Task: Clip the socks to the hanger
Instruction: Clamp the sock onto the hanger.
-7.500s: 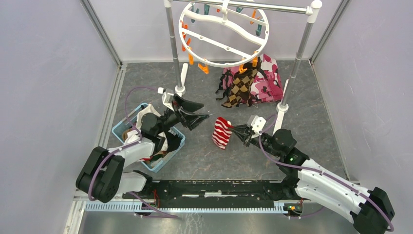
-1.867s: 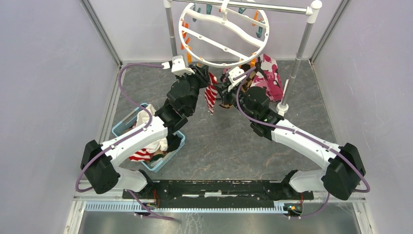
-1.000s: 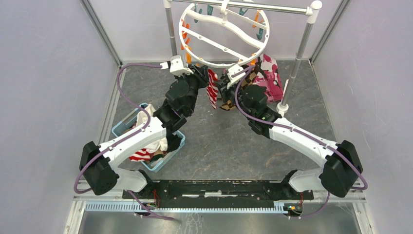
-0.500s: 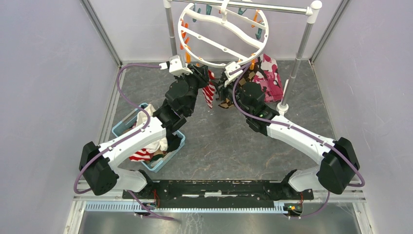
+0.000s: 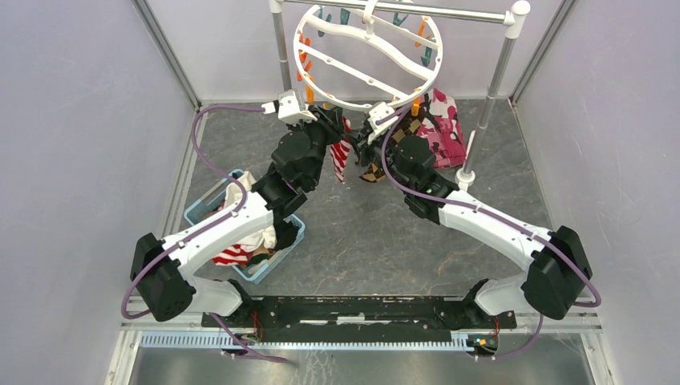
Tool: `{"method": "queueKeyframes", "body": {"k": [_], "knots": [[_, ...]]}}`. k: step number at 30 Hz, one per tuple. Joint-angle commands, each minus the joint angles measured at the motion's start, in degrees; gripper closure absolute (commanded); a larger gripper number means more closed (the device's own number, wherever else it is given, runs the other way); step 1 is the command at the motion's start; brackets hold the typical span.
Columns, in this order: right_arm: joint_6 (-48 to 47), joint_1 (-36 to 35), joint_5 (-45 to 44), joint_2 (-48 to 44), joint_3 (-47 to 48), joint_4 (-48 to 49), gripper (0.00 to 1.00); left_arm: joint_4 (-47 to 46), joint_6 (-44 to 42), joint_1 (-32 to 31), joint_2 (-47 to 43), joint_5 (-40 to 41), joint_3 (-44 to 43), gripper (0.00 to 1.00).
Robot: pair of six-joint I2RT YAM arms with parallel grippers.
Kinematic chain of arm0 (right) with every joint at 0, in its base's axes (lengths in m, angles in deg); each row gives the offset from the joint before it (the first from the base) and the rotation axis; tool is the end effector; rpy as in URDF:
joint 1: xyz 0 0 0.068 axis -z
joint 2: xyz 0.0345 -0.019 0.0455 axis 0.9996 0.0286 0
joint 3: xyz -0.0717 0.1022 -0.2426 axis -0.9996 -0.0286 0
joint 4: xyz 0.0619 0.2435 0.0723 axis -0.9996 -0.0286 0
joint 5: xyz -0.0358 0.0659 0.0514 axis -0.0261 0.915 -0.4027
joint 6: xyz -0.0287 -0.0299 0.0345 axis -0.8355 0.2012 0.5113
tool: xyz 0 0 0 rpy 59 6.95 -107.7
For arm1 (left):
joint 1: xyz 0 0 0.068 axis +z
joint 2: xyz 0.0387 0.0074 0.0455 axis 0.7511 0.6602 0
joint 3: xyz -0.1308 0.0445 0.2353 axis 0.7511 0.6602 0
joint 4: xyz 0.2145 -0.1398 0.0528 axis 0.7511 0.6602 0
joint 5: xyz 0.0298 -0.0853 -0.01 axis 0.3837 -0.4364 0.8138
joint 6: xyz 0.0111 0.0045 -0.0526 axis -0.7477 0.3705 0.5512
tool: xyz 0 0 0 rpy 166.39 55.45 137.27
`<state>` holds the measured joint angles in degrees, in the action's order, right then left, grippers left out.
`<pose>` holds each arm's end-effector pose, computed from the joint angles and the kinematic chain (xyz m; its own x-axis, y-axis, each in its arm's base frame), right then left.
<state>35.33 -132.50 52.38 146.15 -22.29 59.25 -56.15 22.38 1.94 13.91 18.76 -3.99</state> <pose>0.2396 0.2295 0.3593 0.0651 0.0459 -0.9968 -0.6485 0.7612 -0.0073 0.2301 -0.2131 0.3992 0.0389 -0.5496 -0.8345 0.2105 0.8209 -0.5308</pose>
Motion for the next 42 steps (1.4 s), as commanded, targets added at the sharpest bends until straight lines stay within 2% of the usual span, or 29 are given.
{"method": "queueKeyframes", "body": {"k": [1, 42], "knots": [[0.11, -0.29, -0.17, -0.57, 2.62, 4.18, 1.0, 0.31, 2.09, -0.28, -0.27, 0.19, -2.42, 0.98], [-3.23, -1.12, 2.25, -0.9, 3.6, 5.72, 1.0, 1.65, 3.15, -0.28, -0.11, -0.36, -2.62, 0.98]]}}
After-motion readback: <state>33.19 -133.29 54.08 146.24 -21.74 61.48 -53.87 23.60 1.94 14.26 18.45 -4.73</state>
